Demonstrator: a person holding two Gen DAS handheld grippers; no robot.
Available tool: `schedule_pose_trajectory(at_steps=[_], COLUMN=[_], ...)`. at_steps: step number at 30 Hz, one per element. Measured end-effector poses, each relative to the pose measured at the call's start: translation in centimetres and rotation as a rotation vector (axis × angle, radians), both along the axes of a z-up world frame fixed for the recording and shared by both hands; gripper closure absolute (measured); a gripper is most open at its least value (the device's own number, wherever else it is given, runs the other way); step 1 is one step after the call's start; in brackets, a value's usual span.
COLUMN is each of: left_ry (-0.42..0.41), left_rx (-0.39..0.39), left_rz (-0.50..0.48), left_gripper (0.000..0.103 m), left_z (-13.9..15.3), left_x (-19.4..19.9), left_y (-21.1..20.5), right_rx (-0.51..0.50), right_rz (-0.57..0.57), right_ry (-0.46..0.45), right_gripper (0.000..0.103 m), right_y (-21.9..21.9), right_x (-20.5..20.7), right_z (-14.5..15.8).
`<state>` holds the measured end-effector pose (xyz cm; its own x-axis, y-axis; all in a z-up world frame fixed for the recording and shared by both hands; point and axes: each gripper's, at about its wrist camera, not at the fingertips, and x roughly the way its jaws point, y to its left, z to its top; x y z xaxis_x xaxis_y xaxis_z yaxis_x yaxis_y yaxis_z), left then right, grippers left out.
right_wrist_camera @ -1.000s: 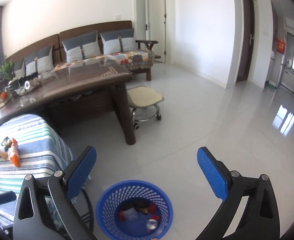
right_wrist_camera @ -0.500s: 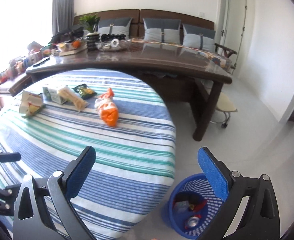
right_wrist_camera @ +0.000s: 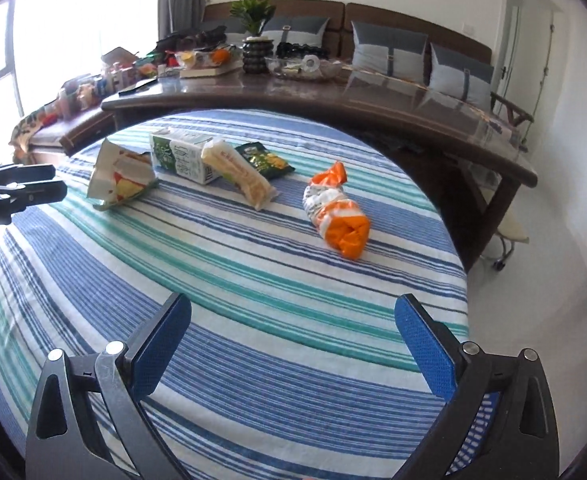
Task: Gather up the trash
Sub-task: 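Move both open tools back over the table, then grasp the white-and-red paper wrapper with the left tool and lift it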
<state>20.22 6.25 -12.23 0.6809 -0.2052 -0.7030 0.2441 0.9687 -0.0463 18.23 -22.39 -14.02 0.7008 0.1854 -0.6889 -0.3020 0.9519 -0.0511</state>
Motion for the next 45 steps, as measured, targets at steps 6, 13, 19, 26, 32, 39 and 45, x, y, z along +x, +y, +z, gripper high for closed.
schedule_pose_trajectory(at_steps=[6,13,19,26,32,39,45], left_ry=[0.025,0.023,0.043,-0.003,-0.048,-0.018,0.030], left_rx=[0.050,0.178,0.163,0.073,-0.002,-0.025,0.005], left_rz=[-0.101,-0.209,-0.192,-0.150,-0.138,-0.110,-0.124], left_gripper=[0.032,0.065,0.096,0.096,0.096,0.096,0.080], left_z=[-0.7,-1.5,-1.8,1.0,3.3,-0.9,-4.2], left_x=[4.3,5.3,6.0,4.4,-0.8,-6.6,-8.7], left_y=[-0.8,-2.9,-2.6,-1.5,-1.5,-3.5,-4.9], right_rx=[0.064,0.020,-0.004,0.058,0.104,0.101,-0.041], right_rz=[-0.100,0.017,0.030,-0.001,-0.002,0.115,0.171], right_ry=[0.084,0.160,0.168,0.212,0.202,0.237,0.260], right_gripper=[0.001,0.001,0.005,0.054,0.054,0.054,0.053], right_y=[-4.2,-2.2,-0.7,-2.0,-3.5,-1.4,0.9], right_x=[5.0,10.0,12.5,12.0,8.5,2.3,-0.7], right_z=[-0.2,-1.6,-2.7,-2.3,0.5,0.6,-2.2])
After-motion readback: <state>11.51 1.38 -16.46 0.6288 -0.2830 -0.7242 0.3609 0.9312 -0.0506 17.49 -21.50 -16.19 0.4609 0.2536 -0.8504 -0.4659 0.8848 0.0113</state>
